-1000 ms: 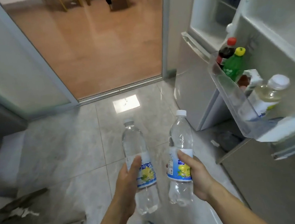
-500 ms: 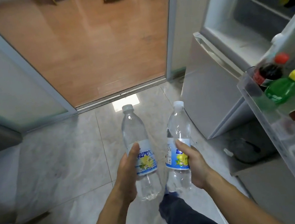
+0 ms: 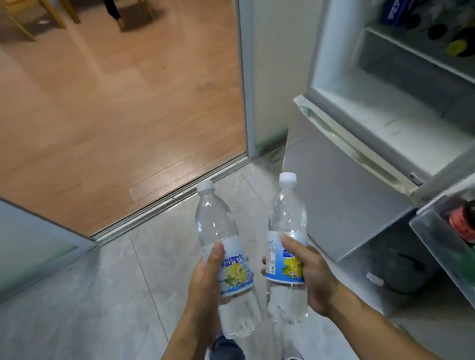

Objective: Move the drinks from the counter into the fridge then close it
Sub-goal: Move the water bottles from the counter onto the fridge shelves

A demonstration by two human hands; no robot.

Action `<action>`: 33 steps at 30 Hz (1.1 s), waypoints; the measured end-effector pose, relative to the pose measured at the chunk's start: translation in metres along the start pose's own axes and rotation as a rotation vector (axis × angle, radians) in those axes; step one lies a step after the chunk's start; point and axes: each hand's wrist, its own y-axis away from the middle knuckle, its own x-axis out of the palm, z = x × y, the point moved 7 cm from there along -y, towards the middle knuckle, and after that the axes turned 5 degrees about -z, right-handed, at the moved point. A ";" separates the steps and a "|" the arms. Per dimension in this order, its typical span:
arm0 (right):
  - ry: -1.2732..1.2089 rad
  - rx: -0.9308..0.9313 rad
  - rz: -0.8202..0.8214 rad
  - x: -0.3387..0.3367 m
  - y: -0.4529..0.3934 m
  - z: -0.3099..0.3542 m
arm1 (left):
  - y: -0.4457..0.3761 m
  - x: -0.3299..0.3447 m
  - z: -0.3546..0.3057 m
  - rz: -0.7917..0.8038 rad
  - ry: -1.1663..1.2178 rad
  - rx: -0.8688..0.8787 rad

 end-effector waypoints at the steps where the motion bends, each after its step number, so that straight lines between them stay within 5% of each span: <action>1: -0.009 -0.005 -0.026 0.002 -0.011 0.007 | -0.016 0.003 -0.009 0.022 -0.001 -0.017; 18: -0.296 -0.287 -0.613 0.008 -0.095 0.140 | -0.204 0.122 -0.173 0.694 -0.131 -0.128; 33: -0.419 -0.538 -0.939 -0.124 -0.120 0.284 | -0.220 0.341 -0.265 0.850 -0.210 0.036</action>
